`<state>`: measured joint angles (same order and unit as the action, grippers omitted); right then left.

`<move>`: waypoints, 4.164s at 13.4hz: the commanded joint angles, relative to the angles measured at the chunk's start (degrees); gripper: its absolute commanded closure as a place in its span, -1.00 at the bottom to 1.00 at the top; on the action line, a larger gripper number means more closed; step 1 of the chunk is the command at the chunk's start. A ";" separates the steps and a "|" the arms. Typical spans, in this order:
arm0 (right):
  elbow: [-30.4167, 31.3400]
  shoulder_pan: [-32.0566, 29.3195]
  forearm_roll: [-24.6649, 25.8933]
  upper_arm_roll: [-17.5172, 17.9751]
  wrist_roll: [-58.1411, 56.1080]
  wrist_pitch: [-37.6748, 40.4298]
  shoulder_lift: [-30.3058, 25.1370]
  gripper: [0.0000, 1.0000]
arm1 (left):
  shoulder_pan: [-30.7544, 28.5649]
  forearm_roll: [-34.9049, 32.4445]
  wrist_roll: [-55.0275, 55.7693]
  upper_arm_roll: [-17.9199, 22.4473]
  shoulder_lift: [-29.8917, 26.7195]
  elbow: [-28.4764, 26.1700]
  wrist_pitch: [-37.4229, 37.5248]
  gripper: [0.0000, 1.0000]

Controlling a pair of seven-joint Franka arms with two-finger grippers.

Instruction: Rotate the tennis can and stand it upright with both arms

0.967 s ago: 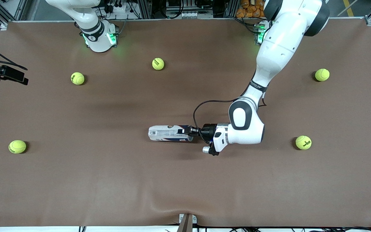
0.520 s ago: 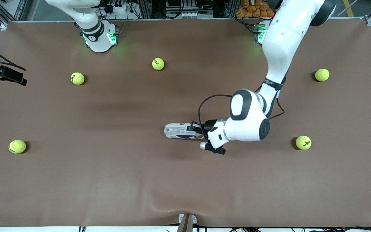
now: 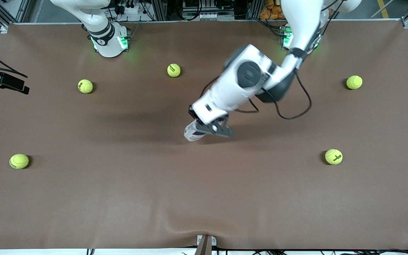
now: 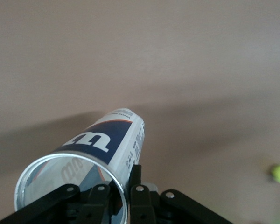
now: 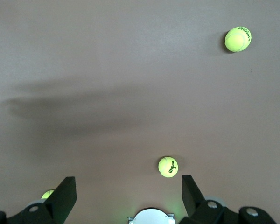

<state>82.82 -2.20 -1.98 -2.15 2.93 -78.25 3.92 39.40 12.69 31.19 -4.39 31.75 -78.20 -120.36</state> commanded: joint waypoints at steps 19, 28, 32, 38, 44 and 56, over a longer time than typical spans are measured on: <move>0.85 -1.31 -1.36 0.75 -0.64 0.03 -0.66 -1.00 | 6.13 -16.47 14.87 1.14 4.20 0.85 8.92 -0.48; 0.76 -1.75 -0.83 0.75 -1.08 -1.03 -0.75 -1.00 | 4.46 -16.21 14.78 1.05 -0.19 0.85 9.09 -1.00; 0.32 -2.19 -0.83 0.75 -0.29 -0.33 -0.66 -1.00 | 3.23 -16.03 14.60 0.96 -3.00 0.85 9.09 -1.00; 0.15 -2.11 -1.01 0.75 -0.20 -0.41 -0.75 -1.00 | -2.48 -16.03 9.70 0.87 -7.84 0.85 9.09 -1.00; 0.23 -1.67 -1.19 1.01 -0.20 -0.33 -0.49 -1.00 | -15.65 -15.85 -16.90 0.70 -11.62 0.50 15.23 -1.00; 0.06 -2.02 -0.92 0.83 -0.12 -0.59 -0.75 -1.00 | -31.93 -16.56 -39.53 3.49 -22.86 -0.64 32.28 -1.00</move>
<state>83.05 -3.05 -2.20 -1.84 2.83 -79.09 3.91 7.66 -2.51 -6.88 -3.02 12.49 -76.84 -90.48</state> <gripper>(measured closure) 0.000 0.000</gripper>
